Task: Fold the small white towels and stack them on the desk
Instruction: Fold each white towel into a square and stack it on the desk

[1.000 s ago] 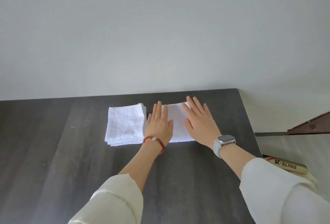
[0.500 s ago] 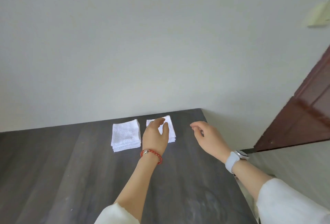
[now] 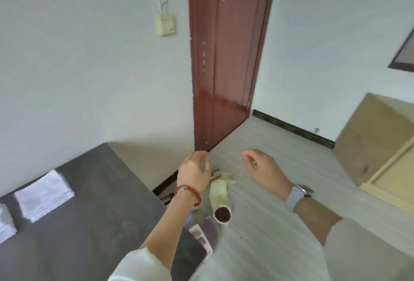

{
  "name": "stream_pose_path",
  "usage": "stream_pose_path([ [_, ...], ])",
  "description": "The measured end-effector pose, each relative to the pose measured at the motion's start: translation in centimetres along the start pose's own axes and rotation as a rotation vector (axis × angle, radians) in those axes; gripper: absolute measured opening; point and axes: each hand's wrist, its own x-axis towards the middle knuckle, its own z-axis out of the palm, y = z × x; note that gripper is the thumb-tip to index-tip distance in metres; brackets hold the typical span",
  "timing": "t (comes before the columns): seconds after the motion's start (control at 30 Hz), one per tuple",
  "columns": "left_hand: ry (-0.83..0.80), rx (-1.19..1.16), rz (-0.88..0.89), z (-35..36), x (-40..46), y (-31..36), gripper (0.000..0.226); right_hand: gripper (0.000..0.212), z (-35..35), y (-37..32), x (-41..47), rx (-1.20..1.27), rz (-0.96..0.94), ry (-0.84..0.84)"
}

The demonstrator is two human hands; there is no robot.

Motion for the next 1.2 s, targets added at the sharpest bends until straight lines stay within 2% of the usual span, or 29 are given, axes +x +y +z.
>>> stream_pose_path([
  [0.17, -0.253, -0.056, 0.191, 16.0, 2.1, 13.7, 0.026, 0.022, -13.1, 14.5, -4.5, -0.036, 0.268, 0.168],
  [0.43, -0.524, -0.045, 0.433, 40.3, 1.5, 35.1, 0.025, 0.026, -31.6, 35.5, -12.9, -0.067, 0.653, 0.326],
  [0.57, -0.631, -0.056, 0.539, 49.4, 1.8, 43.2, 0.023, 0.027, -38.3, 43.5, -14.6, -0.066, 0.801, 0.414],
  [0.7, -0.7, -0.051, 0.586, 58.1, 4.5, 48.2, 0.023, 0.027, -42.8, 51.4, -13.8, -0.041, 0.886, 0.47],
  [0.87, -0.726, -0.1, 0.616, 70.3, 11.4, 53.8, 0.024, 0.026, -48.7, 63.1, -8.8, -0.039, 0.894, 0.514],
  [1.07, -0.724, -0.151, 0.531, 84.6, 21.2, 63.5, 0.023, 0.027, -58.7, 76.1, -0.7, -0.054, 0.928, 0.449],
  [1.2, -0.796, -0.119, 0.57, 93.6, 24.3, 70.0, 0.022, 0.027, -64.6, 83.6, 1.7, -0.05, 0.982, 0.483],
])
